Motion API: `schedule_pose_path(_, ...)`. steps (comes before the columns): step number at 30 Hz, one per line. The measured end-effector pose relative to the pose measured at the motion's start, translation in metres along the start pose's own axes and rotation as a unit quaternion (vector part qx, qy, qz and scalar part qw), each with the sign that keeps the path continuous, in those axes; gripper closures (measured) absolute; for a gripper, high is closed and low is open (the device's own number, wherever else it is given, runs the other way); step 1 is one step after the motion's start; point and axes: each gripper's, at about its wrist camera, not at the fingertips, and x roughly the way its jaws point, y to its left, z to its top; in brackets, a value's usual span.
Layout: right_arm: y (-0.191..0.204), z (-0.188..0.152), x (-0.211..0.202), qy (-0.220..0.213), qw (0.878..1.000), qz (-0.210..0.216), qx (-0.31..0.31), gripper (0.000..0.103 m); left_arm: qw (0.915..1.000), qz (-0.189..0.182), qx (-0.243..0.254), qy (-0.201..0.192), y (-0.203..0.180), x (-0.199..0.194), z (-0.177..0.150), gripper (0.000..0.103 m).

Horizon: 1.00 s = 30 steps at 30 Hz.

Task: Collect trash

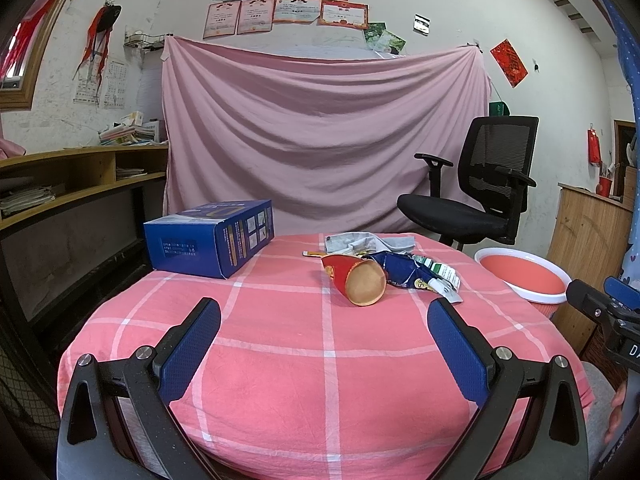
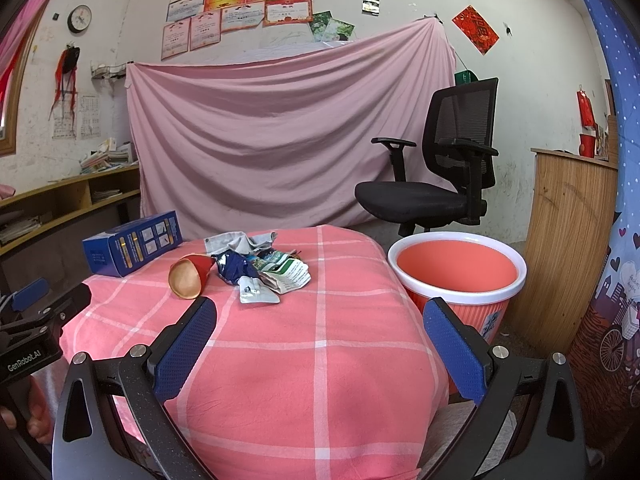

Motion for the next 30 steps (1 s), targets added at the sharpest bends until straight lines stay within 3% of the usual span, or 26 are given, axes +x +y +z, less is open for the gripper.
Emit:
schedule_pose_path(9, 0.000, -0.001, 0.001, -0.010, 1.000, -0.009, -0.003, 0.000, 0.9996, 0.010, -0.018, -0.018, 0.009, -0.003, 0.004, 0.002)
schedule_pose_path(14, 0.001, 0.017, -0.009, -0.070, 0.997, -0.007, -0.018, 0.000, 0.9985, 0.013, -0.044, -0.029, 0.017, 0.002, 0.017, 0.002)
schedule_pose_path(21, -0.001, 0.038, 0.028, -0.082, 0.996, 0.015, -0.023, 0.000, 0.9981, 0.011, -0.054, -0.029, 0.018, 0.034, 0.039, 0.002)
schedule_pose_path(25, -0.004, 0.048, 0.058, -0.062, 0.997, 0.038, -0.026, 0.000, 0.9990, 0.011, -0.041, -0.015, 0.010, 0.059, 0.051, 0.002)
schedule_pose_path(30, -0.008, 0.048, 0.091, -0.009, 0.998, 0.057, -0.018, 0.000, 0.9990, -0.005, -0.027, 0.036, 0.006, 0.094, 0.049, 0.002)
